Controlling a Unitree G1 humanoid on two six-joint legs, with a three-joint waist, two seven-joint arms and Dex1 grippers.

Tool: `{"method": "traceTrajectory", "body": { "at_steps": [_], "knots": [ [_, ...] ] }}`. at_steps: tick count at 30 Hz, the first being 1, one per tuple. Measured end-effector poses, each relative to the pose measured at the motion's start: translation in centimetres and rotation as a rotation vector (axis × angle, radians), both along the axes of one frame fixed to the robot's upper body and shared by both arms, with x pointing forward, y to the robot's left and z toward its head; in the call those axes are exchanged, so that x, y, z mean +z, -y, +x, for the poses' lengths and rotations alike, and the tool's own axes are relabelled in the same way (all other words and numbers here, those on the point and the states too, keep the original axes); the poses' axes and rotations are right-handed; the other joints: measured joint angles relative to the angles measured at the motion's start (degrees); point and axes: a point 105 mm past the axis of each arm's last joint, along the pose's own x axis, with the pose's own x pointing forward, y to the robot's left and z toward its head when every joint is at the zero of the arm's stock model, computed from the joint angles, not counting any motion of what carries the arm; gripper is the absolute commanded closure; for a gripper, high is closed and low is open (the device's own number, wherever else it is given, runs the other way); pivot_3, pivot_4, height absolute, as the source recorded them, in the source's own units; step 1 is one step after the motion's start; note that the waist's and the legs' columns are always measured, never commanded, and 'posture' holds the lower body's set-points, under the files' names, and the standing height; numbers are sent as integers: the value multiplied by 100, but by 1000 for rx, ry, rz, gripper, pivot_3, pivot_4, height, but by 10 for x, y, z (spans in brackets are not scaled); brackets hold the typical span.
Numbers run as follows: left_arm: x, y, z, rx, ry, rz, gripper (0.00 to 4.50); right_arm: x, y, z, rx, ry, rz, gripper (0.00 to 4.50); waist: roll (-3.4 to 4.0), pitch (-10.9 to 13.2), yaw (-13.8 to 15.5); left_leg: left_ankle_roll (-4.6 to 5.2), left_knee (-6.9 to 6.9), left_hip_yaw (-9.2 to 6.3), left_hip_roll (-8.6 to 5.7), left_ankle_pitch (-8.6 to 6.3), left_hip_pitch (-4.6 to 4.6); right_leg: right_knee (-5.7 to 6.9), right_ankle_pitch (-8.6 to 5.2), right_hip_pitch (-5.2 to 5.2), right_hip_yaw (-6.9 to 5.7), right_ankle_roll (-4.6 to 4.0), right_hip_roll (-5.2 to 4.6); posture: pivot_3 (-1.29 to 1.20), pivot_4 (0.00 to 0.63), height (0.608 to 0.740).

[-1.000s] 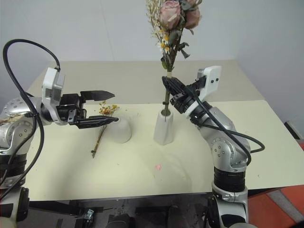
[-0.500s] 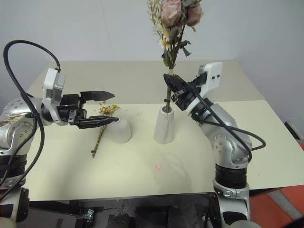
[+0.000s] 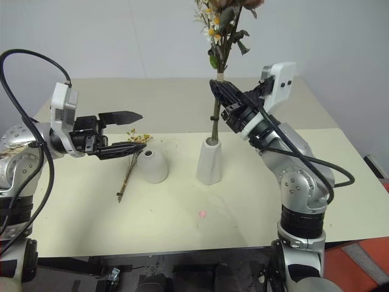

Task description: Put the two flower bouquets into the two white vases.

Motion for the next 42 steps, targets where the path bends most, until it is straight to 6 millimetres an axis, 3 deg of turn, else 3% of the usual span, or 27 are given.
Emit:
{"method": "traceTrajectory", "body": {
  "at_steps": [12,30,35,42],
  "knots": [
    [6,3,-1,-5,4,-5,0,-7,5,15,-43,6,2,4305,0,0,-7,0,0,0,0,0,1,1,0,0,0,0,1,0,150,740],
    [5,4,-4,-21,3,4,0,-7,2,14,-44,25,29,4305,0,0,-6,0,0,0,0,0,1,1,0,0,0,0,1,0,150,740],
    [3,4,-5,-23,1,8,0,-20,-4,14,-38,-3,4,4305,0,0,-10,0,0,0,0,0,1,2,0,-1,1,0,1,0,150,740],
    [-2,3,-9,-22,-4,13,0,-18,-6,9,-30,15,4,4305,0,0,-2,0,0,0,1,0,1,1,0,-1,0,0,1,0,150,740]
  ]
}}
